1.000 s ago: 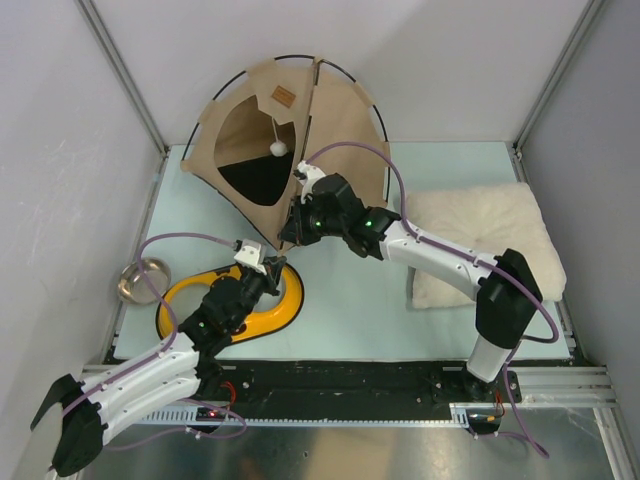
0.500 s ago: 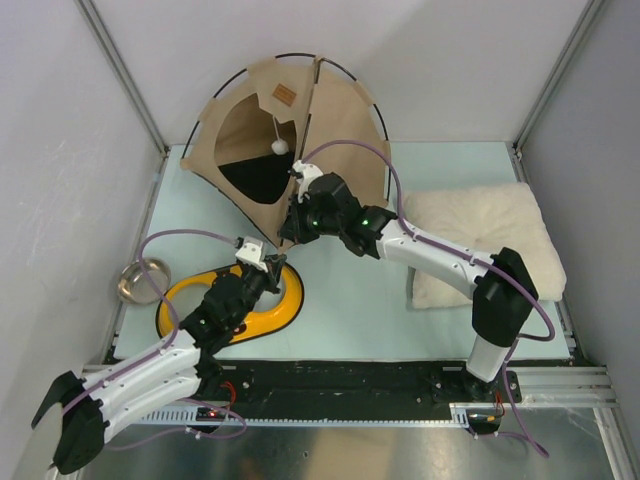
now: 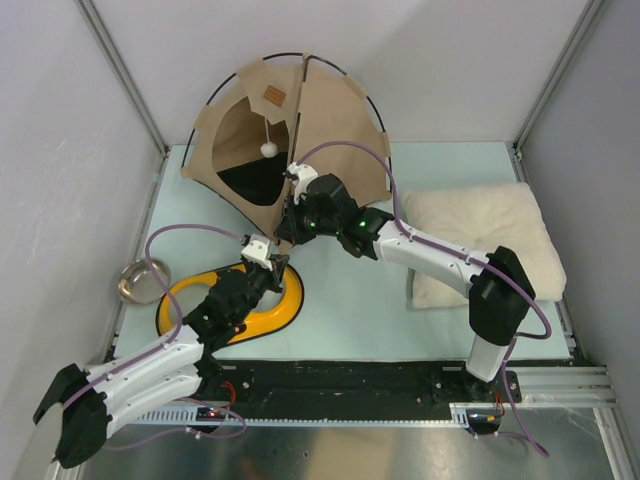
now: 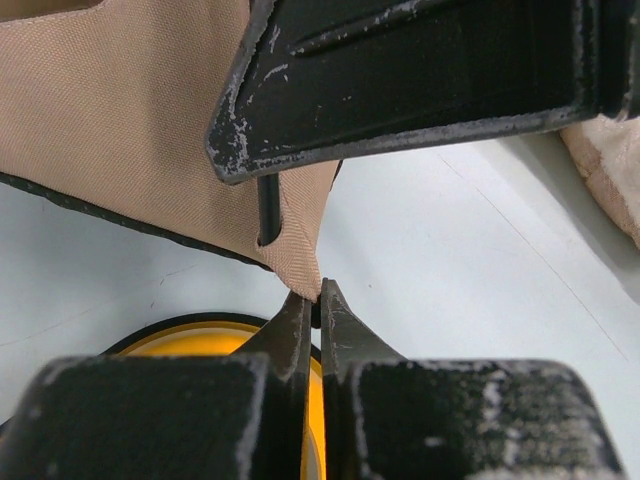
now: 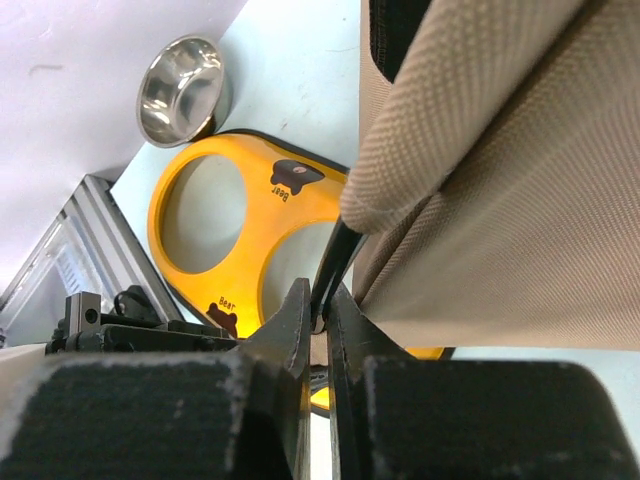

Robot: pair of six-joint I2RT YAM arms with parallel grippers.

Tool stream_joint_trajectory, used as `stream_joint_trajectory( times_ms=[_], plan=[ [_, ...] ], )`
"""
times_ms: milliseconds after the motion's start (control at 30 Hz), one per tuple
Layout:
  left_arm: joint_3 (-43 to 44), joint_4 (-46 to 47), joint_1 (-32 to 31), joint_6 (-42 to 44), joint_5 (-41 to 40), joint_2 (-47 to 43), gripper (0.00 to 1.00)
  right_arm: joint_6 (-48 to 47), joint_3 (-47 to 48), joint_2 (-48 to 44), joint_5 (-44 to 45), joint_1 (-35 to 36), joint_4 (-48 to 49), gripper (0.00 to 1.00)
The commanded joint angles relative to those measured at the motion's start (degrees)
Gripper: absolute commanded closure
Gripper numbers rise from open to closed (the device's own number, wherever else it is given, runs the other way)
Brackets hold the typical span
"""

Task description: Set up the pet tent

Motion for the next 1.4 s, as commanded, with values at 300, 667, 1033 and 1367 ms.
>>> stream_joint_trajectory(
  times_ms=[300,667,1033,1367],
  plan=[
    [0.8,-0.5,-0.2,0.3,1.9,-3.2,1.0,-4.3,-1.1,-1.6,8.1,-3.4,5.9,1.0],
    [1.2,-3.7,0.3,0.6,-1.2,-3.3,1.0,-4.3,-1.3,-3.5,6.9,-3.8,2.7,1.0],
    [2.6,-4.8,0.5,0.5,-1.2,0.5,1.0,0.1,-2.7,-5.7,-1.8,-4.1,3.6,1.0],
    [3.4,-5.7,0.7,0.6,-0.5,-0.4,1.0,-0.5,-2.9,-4.2,-0.7,-4.1,3.4,1.0]
  ],
)
